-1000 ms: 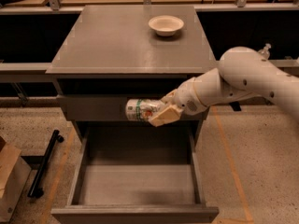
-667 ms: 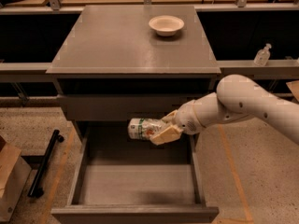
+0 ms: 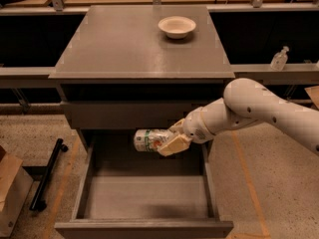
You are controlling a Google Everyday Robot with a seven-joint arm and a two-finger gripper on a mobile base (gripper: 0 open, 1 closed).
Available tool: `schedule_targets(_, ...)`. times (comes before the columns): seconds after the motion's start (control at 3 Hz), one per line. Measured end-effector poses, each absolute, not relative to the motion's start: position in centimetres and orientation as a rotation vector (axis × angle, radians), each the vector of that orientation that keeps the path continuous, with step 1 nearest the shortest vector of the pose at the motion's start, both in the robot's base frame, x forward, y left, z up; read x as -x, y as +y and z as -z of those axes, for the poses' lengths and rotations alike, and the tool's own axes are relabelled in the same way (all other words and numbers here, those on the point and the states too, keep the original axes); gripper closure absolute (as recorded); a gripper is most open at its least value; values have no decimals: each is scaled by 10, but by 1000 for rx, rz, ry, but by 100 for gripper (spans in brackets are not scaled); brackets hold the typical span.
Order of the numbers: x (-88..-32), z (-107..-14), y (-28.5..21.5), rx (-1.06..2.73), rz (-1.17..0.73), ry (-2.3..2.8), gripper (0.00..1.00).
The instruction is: Place 7up can into middle drawer
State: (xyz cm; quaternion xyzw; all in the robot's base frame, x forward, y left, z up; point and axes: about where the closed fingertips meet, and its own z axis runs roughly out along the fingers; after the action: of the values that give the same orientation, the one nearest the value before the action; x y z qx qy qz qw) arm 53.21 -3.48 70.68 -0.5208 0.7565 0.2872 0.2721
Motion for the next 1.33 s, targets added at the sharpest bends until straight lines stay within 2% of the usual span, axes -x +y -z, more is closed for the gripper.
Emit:
schedule_targets(0.33, -524, -671, -27, 1421, -840, 2028, 100)
schedule_targets(1.33, -492, -478, -18, 1335, -1085, 2080, 100)
